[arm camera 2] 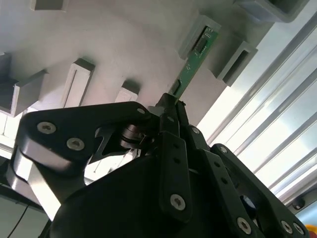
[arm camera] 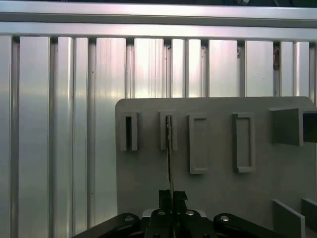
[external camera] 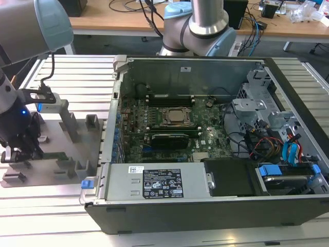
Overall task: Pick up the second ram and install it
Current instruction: 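Pick up the second ram and move it above second insertion slot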
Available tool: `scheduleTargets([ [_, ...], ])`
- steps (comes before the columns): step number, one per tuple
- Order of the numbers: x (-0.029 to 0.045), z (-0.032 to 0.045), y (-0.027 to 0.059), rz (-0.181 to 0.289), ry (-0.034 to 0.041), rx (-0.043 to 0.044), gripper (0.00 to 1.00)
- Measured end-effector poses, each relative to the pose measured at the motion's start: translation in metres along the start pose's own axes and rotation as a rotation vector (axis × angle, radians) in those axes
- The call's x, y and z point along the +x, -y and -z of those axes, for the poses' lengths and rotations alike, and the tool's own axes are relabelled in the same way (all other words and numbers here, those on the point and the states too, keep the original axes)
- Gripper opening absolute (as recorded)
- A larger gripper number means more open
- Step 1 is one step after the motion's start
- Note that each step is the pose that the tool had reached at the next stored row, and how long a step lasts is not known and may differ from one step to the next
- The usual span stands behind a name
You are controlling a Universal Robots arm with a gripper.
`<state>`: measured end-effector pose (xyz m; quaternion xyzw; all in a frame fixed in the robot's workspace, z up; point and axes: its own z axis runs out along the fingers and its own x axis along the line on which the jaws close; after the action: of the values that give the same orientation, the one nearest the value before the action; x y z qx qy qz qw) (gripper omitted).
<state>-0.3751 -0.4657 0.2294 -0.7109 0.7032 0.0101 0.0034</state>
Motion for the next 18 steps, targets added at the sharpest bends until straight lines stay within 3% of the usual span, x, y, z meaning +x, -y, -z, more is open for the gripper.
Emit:
scheduleTargets([
  [9,-0.0004,0.0189,-0.0002,0.0,0.0,-0.0001,0.13],
  [18,-0.0009,0.0465,-0.0004,0.0,0.0,0.0,0.13],
])
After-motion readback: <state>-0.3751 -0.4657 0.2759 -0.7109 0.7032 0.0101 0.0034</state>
